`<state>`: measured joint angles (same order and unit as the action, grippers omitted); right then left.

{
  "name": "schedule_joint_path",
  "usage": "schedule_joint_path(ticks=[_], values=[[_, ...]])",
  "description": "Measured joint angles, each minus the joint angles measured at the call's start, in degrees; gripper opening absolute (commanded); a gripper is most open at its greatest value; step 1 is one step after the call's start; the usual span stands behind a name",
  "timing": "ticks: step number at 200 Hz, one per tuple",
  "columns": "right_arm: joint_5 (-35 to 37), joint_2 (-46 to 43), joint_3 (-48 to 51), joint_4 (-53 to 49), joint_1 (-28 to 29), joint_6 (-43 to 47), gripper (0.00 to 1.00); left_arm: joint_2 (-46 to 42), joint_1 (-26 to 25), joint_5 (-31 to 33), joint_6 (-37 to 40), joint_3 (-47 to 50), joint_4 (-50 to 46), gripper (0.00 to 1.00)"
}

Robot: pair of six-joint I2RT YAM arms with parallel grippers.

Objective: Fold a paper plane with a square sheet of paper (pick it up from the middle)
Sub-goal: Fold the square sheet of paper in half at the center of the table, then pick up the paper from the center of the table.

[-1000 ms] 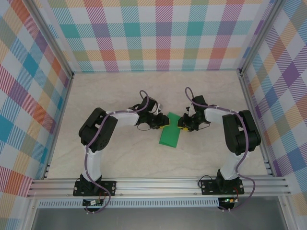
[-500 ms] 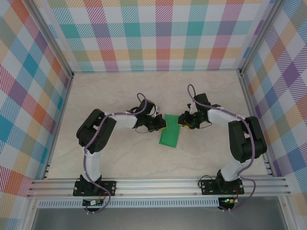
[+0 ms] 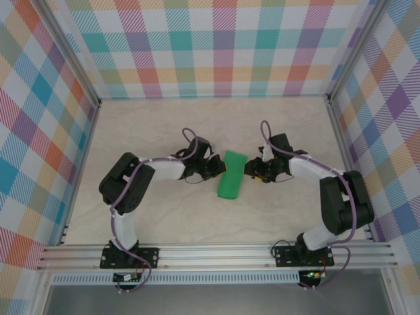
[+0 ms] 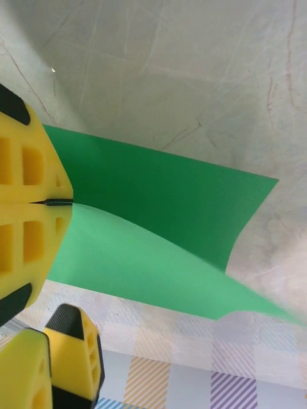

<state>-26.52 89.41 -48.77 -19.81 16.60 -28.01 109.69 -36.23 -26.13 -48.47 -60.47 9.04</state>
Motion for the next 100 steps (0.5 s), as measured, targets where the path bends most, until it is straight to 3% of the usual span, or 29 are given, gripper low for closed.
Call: schedule_joint_path(ticks=[26,88,100], values=[[-3.7,0.0,0.4,2.3,0.0,-0.7,0.54,-1.0,0.0,0.5,0.0,-0.2,-0.1,0.01],[-8.1,6.7,-0.3,8.2,0.0,-3.3,0.53,-1.2,0.0,0.7,0.0,-0.2,-0.5,0.01],[-8.6,7.8,-0.3,8.9,0.0,-3.8,0.49,-1.2,0.0,0.7,0.1,-0.2,-0.6,0.01]])
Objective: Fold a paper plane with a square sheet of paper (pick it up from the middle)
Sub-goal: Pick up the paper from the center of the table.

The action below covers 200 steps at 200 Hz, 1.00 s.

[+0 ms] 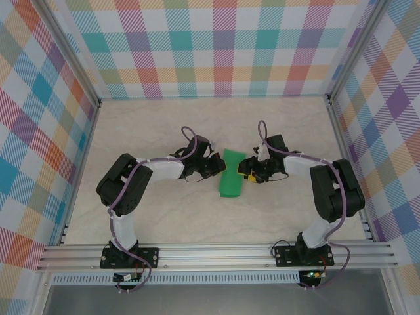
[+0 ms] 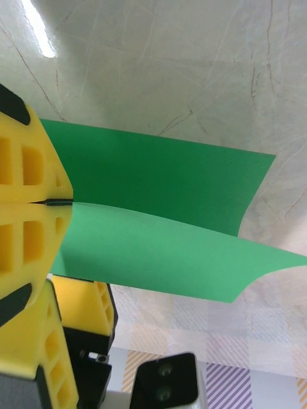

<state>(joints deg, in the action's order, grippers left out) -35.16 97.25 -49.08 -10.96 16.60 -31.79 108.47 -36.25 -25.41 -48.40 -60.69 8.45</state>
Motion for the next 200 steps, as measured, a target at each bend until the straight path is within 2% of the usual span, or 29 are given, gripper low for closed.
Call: schedule_joint_path(ticks=[39,64,104,148,200], values=[[-3.3,2.9,-0.9,2.7,0.0,-0.5,0.37,0.0,0.0,0.0,0.0,0.0,-0.7,0.03],[-4.5,5.0,-1.5,3.3,0.0,-0.3,0.29,0.0,0.0,0.0,0.0,0.0,-0.8,0.07],[-4.6,5.8,-2.0,2.8,0.0,0.8,0.18,-0.5,0.0,1.3,1.2,0.0,-2.1,0.24],[-4.6,4.2,-2.2,1.8,0.0,1.1,0.11,-6.8,0.0,6.7,3.6,0.7,-7.5,0.33],[-5.0,0.3,-2.1,1.5,0.0,0.5,0.1,-14.3,0.7,11.4,5.4,4.1,-11.4,0.35]])
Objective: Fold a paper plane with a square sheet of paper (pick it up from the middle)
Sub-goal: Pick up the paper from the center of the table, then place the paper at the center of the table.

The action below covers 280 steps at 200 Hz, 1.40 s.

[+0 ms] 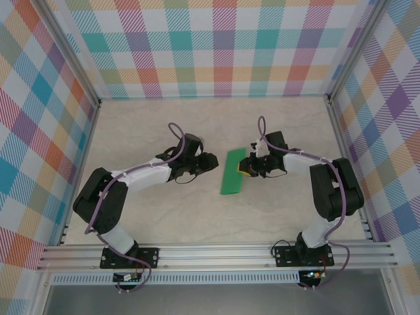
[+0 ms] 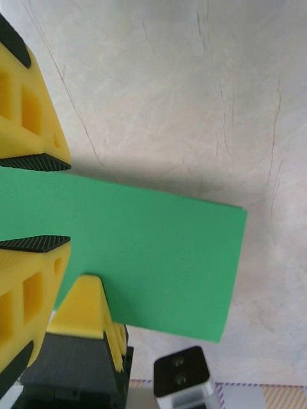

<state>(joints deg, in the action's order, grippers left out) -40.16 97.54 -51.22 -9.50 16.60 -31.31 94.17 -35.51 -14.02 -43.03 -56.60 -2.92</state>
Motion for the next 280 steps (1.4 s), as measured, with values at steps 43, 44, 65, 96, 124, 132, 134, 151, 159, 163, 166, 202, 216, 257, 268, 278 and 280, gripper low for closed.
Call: schedule_joint_path(ticks=[43,44,65,96,124,132,134,151,159,163,166,202,216,257,268,278,280], values=[[-1.2,0.0,0.1,-0.7,0.1,-2.0,0.1,-1.2,1.6,1.5,1.5,2.2,-2.9,0.35],[-1.2,0.0,0.1,-0.7,0.1,-2.0,0.1,-1.3,1.6,1.5,1.6,2.3,-3.0,0.35],[-2.0,0.0,0.1,-1.1,0.2,-2.8,0.1,-2.0,3.1,1.5,2.5,3.2,-4.1,0.35],[-3.6,0.0,0.1,-1.2,0.3,-4.2,0.1,-3.2,4.9,1.1,3.9,4.1,-4.5,0.35],[-4.6,0.7,-1.6,-1.7,0.4,-5.4,0.1,-3.4,5.3,0.1,4.7,4.8,-4.1,0.35],[-4.7,0.9,-2.4,-1.7,0.5,-5.9,0.1,-3.4,5.3,-0.1,5.0,5.0,-4.0,0.35],[-4.8,0.9,-2.6,-1.7,0.5,-6.1,0.1,-3.5,5.4,-0.1,5.0,5.1,-4.0,0.35],[-5.2,0.9,-3.8,-1.3,0.7,-7.1,0.1,-3.8,5.6,-0.5,5.1,5.6,-4.1,0.36],[-5.2,0.9,-4.3,-1.2,0.9,-7.3,0.1,-4.1,5.7,-0.5,5.2,5.8,-4.1,0.36],[-5.2,0.9,-4.5,-1.3,1.0,-7.3,0.1,-4.3,5.8,-0.5,5.2,5.8,-4.2,0.36],[-5.2,0.9,-4.7,-1.3,1.1,-7.3,0.1,-4.5,5.9,-0.5,5.2,5.8,-4.2,0.36],[-5.3,-1.8,-5.0,-1.7,1.9,-7.9,0.11,-8.8,6.6,-0.2,5.2,6.0,-5.0,0.37],[-5.3,-4.5,-5.0,-2.1,2.6,-7.9,0.11,-11.7,6.8,0.2,5.2,6.6,-5.6,0.39],[-5.8,-8.3,-4.7,-0.2,3.7,-8.0,0.11,-17.9,7.7,1.5,4.7,7.9,-7.2,0.42],[-6.1,-8.0,-4.1,0.9,3.7,-8.5,0.12,-18.8,7.8,1.8,4.4,8.2,-7.8,0.42],[-6.4,-7.3,-3.9,1.5,4.0,-8.6,0.13,-19.4,7.9,2.1,4.0,8.5,-8.0,0.44],[-6.5,-7.2,-3.8,1.7,4.0,-8.6,0.13,-19.5,7.9,2.1,3.9,8.5,-8.0,0.44]])
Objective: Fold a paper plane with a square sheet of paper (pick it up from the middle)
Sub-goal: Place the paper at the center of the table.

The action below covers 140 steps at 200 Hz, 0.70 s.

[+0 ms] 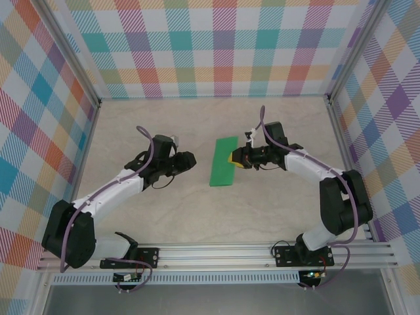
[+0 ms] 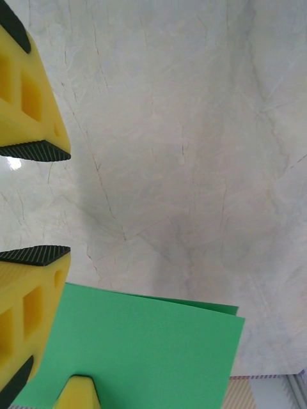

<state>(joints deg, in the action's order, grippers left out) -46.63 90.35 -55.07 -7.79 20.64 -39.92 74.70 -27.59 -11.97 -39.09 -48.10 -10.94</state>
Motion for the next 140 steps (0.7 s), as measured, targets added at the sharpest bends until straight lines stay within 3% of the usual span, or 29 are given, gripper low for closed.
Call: schedule_joint_path(ticks=[48,104,140], values=[[-1.7,7.6,2.2,5.3,0.9,-0.3,0.15,0.4,0.0,-2.3,-1.9,0.7,1.0,0.45],[0.2,14.6,3.0,4.8,1.0,2.0,0.18,7.4,0.0,-7.0,-3.6,0.8,5.3,0.46],[4.5,16.0,3.0,0.7,1.0,5.0,0.29,10.7,0.0,-9.2,-3.8,0.8,6.9,0.46]])
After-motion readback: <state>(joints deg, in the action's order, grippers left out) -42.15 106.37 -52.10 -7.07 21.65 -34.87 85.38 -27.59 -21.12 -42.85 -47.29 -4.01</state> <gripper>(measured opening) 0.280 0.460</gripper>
